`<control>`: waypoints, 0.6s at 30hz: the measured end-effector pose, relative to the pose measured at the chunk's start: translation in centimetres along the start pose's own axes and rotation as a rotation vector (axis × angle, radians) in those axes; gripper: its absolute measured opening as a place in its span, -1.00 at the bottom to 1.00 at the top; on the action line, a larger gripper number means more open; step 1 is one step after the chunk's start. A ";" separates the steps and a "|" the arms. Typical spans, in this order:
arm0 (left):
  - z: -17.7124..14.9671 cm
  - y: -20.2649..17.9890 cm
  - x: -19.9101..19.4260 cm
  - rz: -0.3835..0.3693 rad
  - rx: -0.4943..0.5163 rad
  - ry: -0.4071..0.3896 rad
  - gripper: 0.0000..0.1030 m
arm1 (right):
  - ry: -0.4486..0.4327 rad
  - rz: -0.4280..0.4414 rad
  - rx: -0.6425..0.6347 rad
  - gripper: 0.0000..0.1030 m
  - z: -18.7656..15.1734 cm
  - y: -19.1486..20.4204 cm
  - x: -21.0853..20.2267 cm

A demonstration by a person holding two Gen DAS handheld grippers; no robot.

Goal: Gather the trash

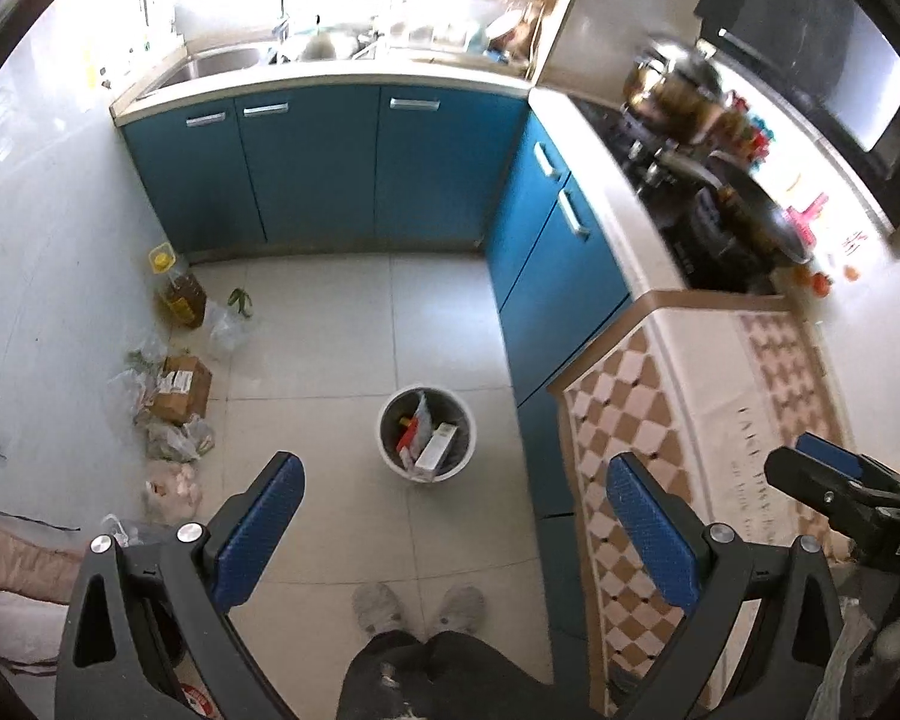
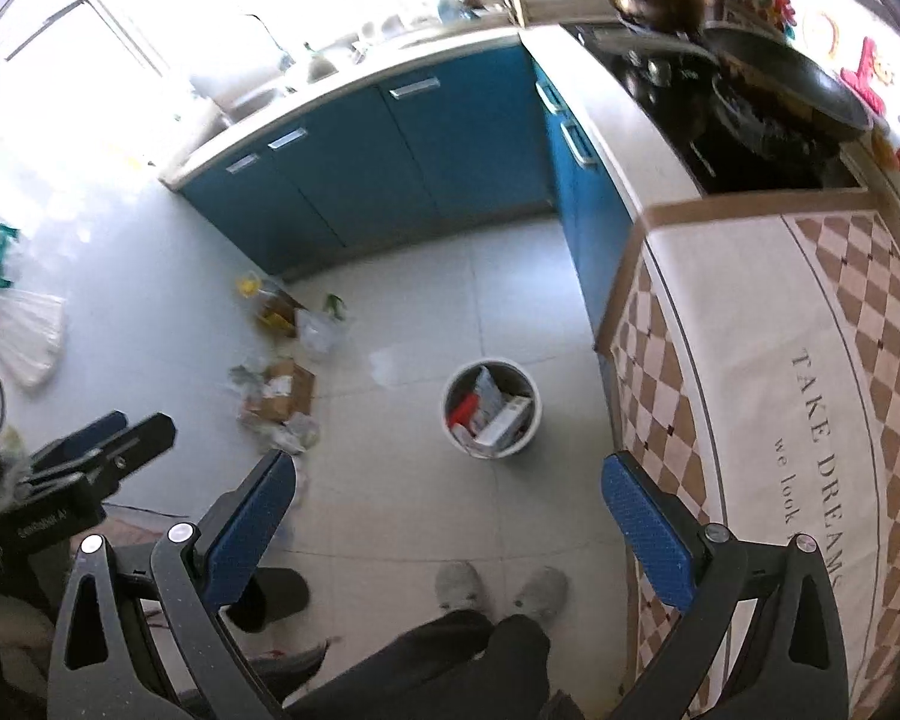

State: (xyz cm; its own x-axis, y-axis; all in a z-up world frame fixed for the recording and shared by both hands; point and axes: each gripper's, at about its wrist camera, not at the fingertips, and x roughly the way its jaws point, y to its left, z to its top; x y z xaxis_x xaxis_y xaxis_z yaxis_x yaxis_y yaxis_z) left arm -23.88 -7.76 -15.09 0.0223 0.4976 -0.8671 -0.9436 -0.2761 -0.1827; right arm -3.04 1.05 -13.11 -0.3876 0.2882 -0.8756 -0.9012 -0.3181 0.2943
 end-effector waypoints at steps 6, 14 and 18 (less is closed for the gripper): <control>-0.1 0.4 -4.1 -0.064 -0.027 -0.041 1.00 | -0.013 0.083 -0.047 1.00 0.3 2.4 -4.1; -1.1 0.6 -7.3 -0.117 -0.043 -0.048 1.00 | -0.028 0.136 -0.085 1.00 -0.3 4.3 -7.6; -1.6 0.4 -8.1 -0.135 -0.049 -0.043 1.00 | -0.020 0.152 -0.095 1.00 -0.7 4.8 -8.5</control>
State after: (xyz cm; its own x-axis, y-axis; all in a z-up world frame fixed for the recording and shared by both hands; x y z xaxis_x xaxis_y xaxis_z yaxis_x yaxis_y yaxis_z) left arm -23.94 -13.19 -8.87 0.1327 0.5669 -0.8130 -0.9158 -0.2436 -0.3194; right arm -3.95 -3.52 -4.55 -0.5228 0.2476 -0.8157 -0.8099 -0.4430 0.3845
